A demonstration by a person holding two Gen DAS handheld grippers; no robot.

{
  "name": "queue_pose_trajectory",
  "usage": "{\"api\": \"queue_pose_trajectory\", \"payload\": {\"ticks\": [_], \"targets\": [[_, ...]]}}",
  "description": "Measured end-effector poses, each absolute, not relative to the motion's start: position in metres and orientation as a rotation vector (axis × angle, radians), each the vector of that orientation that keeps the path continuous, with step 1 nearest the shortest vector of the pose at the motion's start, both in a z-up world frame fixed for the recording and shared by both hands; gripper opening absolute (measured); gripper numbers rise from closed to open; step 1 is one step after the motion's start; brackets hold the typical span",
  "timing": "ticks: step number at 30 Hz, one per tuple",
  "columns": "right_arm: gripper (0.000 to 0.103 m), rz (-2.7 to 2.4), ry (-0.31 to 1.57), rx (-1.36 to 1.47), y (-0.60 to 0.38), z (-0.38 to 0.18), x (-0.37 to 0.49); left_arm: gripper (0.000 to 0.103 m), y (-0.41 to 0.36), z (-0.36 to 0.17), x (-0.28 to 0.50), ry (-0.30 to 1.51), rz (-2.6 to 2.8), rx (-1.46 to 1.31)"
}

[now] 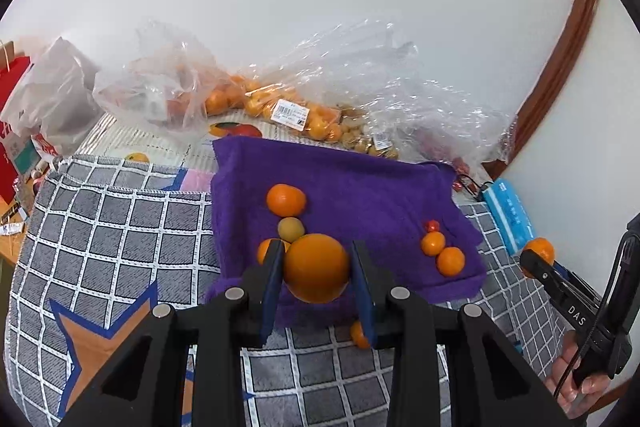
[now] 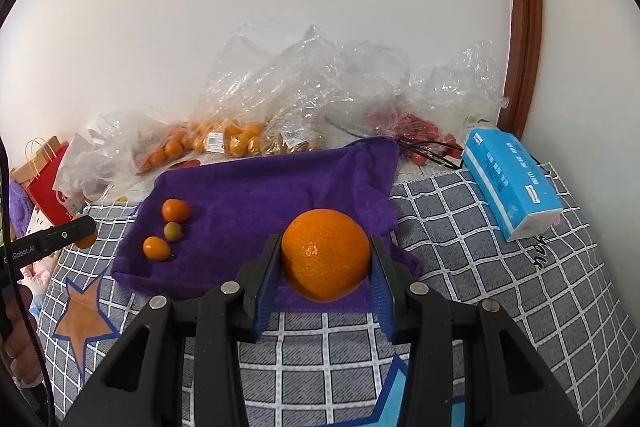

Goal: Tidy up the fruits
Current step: 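Lower right gripper's orange onto the towel while left gripper lowers its orange beside other oranges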

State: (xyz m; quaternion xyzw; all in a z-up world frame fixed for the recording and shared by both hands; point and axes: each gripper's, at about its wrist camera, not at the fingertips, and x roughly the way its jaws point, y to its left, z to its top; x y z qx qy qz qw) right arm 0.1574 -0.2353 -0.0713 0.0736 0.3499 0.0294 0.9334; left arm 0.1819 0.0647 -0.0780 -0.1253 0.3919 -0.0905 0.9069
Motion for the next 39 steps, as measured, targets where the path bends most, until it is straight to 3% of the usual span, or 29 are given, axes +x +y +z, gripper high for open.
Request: {"api": "queue_pose_trajectory", "payload": {"ticks": [21,39], "targets": [[0.042,0.069,0.792,0.131,-0.238,-0.128,0.248,0.032,0.076,-0.126,0.257,0.907,-0.099,-0.282],[0.042,0.102,0.846,0.156,-0.242,-0.157,0.268,0.032,0.072,-0.159,0.281,0.955,-0.086,-0.302]]}}
